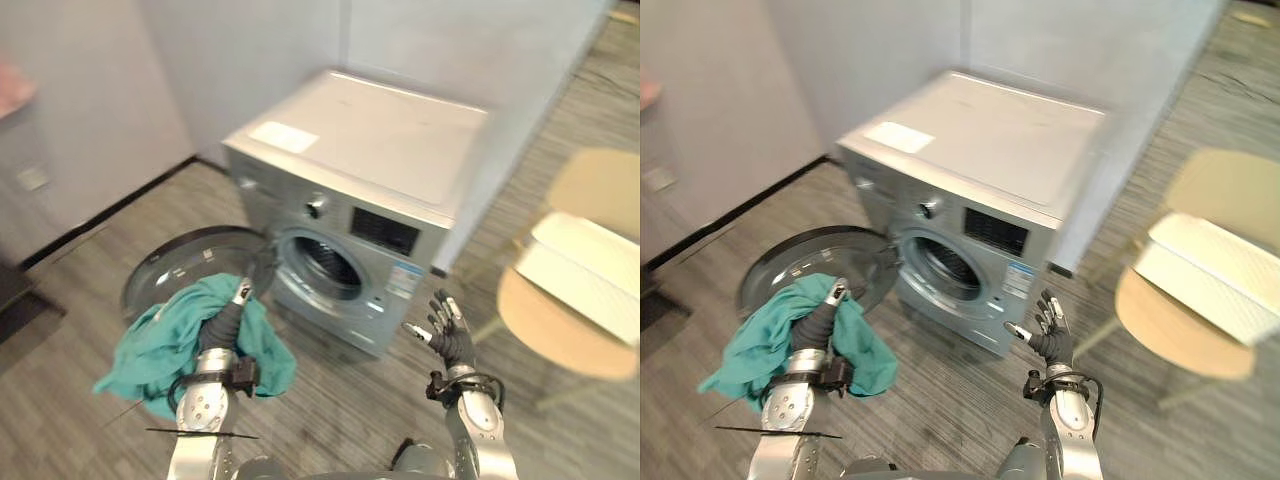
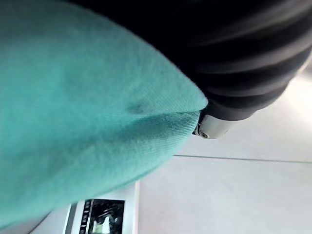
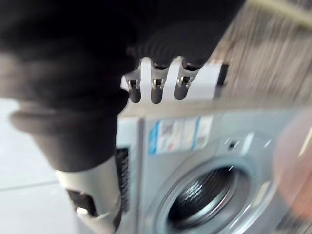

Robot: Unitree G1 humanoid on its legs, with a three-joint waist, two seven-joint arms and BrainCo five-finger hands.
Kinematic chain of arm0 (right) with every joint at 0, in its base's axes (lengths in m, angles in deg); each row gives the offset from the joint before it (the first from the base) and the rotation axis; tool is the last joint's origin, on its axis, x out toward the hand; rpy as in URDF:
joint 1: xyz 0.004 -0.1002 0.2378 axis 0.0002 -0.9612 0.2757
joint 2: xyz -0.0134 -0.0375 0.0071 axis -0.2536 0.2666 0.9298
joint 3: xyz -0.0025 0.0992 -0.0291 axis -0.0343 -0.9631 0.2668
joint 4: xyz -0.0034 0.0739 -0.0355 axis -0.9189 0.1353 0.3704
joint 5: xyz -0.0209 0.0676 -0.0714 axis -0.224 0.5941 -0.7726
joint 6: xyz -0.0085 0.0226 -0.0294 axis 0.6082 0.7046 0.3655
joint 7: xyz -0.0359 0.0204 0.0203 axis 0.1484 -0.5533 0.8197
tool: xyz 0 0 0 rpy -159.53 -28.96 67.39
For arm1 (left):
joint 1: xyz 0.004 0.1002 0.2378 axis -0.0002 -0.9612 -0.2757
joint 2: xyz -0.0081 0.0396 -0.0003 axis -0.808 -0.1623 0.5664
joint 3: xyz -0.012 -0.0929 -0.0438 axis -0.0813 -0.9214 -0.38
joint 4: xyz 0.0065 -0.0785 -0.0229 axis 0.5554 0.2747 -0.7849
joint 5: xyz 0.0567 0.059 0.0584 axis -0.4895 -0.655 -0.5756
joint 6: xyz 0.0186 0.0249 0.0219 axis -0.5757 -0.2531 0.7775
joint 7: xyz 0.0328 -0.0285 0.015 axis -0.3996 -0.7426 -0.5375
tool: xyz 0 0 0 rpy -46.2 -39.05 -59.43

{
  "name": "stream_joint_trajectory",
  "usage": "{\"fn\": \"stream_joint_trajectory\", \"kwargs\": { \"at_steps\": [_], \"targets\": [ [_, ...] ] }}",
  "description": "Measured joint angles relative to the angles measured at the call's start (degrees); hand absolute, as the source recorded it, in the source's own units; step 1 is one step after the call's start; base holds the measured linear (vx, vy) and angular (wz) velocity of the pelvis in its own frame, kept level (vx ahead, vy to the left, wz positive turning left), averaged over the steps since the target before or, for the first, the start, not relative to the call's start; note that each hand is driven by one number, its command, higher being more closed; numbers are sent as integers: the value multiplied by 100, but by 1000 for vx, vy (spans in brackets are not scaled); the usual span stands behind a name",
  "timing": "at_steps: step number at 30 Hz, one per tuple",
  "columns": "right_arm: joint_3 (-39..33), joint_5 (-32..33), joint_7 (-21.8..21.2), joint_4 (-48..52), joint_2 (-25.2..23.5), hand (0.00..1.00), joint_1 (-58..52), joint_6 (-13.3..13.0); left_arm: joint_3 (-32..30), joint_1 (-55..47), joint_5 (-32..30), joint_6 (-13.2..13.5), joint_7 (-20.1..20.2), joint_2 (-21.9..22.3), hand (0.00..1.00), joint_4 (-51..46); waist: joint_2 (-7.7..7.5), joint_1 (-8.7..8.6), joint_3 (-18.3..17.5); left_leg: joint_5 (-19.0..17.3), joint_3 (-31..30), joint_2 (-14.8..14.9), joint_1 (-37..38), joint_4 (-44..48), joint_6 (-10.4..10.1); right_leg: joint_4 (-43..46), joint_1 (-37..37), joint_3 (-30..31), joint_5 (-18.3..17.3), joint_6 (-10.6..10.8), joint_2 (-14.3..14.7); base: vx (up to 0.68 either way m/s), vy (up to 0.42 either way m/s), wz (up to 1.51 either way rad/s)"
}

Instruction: Pick up the laundry basket with both hands and put the clothes into the washing machine.

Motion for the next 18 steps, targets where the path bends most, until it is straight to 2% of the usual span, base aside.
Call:
{"fn": "stream_joint_trajectory", "kwargs": {
  "at_steps": [3,4,5,6,7,8,9,10,12,14,15,17,18],
  "targets": [
    [-326,-350,92,-717,91,0,-258,260,-255,235,2,-49,-56,291,100,510,164,-104,115,105,-24,232,201,29,-8,-96,159,22,-116,-13,323,242,-88,-27],
    [-346,-400,119,-811,113,0,-576,329,-292,231,1,-87,-85,439,100,591,264,-101,176,105,-301,509,194,514,-3,-54,414,-57,-300,61,475,273,-179,-9],
    [-312,-401,120,-824,67,0,-892,390,-310,198,9,-110,-156,517,100,593,378,-67,245,184,-647,870,71,1237,229,-22,684,-93,-525,75,695,246,-198,-14],
    [-249,-401,113,-861,41,0,-997,416,-318,175,9,-113,-158,524,100,593,387,-51,250,320,-829,999,-43,1624,483,50,769,-88,-649,77,753,239,-222,-29],
    [-123,-408,112,-937,-15,0,-1154,455,-344,90,10,-119,-160,486,100,593,432,-33,274,783,-1113,1186,-221,2264,1084,164,955,-28,-886,55,860,269,-240,-42],
    [-95,-430,112,-1078,-64,0,-1204,483,-400,-22,15,-128,-156,486,100,593,346,-42,224,1516,-1373,1334,-368,2651,1055,99,1185,73,-1009,1,973,305,-222,-44],
    [-99,-471,114,-1169,-71,0,-1210,487,-453,-70,26,-128,-158,498,100,593,315,-28,200,1841,-1506,1369,-491,2855,940,15,1271,105,-1048,-28,1021,341,-174,-46],
    [-133,-563,121,-1353,-89,0,-1155,496,-390,-109,52,-134,-143,507,100,593,317,25,181,1638,-1630,1415,-723,3234,623,-112,1330,207,-1067,-54,1084,265,-84,-40],
    [-274,-619,136,-1750,-21,0,-925,527,-318,-108,52,-136,-131,508,100,603,303,64,184,1180,-1521,1323,-1055,3336,456,-373,1412,330,-1025,-26,1113,322,-75,-46],
    [-295,-619,136,-2164,27,0,-705,528,-332,-132,51,-136,-132,510,100,674,229,98,176,985,-1495,1248,-1204,2892,343,-644,1595,448,-955,48,1115,289,1,-34],
    [-296,-618,138,-2466,57,0,-538,518,-347,-180,51,-149,-132,513,100,698,194,104,174,938,-1566,1179,-1204,2256,268,-804,1735,522,-886,119,1111,306,111,-34],
    [-308,-602,138,-2885,99,0,-335,497,-344,-210,51,-154,-129,516,100,708,119,136,133,977,-1837,822,-1175,731,251,-946,1820,659,-795,270,1002,271,205,-34],
    [-344,-602,139,-3062,143,0,-256,485,-333,-206,52,-153,-129,518,100,756,160,190,102,1477,-2029,560,-1054,-451,272,-1006,1882,715,-715,413,961,318,339,-34]
  ]
}}
